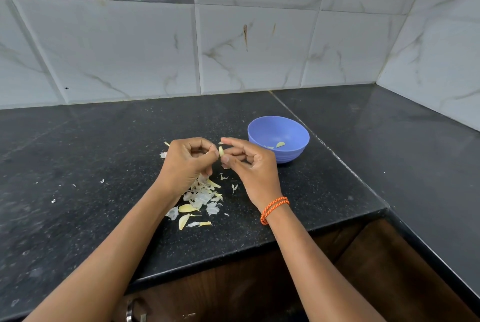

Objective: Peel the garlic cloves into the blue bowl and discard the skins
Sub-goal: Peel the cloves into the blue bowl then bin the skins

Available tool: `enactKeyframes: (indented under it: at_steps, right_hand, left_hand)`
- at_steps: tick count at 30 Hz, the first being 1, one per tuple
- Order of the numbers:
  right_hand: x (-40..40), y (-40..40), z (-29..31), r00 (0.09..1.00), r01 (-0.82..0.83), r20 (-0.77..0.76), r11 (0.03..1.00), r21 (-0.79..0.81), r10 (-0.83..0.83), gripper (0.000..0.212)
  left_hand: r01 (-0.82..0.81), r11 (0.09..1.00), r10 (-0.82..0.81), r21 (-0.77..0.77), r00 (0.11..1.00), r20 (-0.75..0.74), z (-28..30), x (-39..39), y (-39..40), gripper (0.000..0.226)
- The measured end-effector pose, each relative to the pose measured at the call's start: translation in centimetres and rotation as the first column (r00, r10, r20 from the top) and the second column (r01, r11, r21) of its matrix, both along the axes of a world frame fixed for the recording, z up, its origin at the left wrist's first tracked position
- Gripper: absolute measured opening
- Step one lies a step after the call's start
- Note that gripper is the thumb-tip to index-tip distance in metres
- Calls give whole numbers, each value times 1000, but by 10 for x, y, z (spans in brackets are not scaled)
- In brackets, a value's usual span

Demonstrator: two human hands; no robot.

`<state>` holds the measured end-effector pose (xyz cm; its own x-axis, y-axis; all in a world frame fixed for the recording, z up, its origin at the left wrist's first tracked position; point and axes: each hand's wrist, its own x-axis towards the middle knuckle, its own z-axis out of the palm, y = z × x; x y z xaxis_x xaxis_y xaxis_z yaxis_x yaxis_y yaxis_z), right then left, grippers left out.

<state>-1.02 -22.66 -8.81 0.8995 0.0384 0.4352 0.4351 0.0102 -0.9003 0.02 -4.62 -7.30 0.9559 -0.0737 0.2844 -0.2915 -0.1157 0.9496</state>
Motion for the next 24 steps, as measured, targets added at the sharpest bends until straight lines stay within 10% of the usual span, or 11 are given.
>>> enactKeyframes:
  at_steps: [24]
  right_hand:
    - [-3, 2, 2, 998, 13, -54, 1000, -4, -14, 12]
  left_hand:
    - [61, 998, -61, -31, 998, 11, 1, -5, 0, 9]
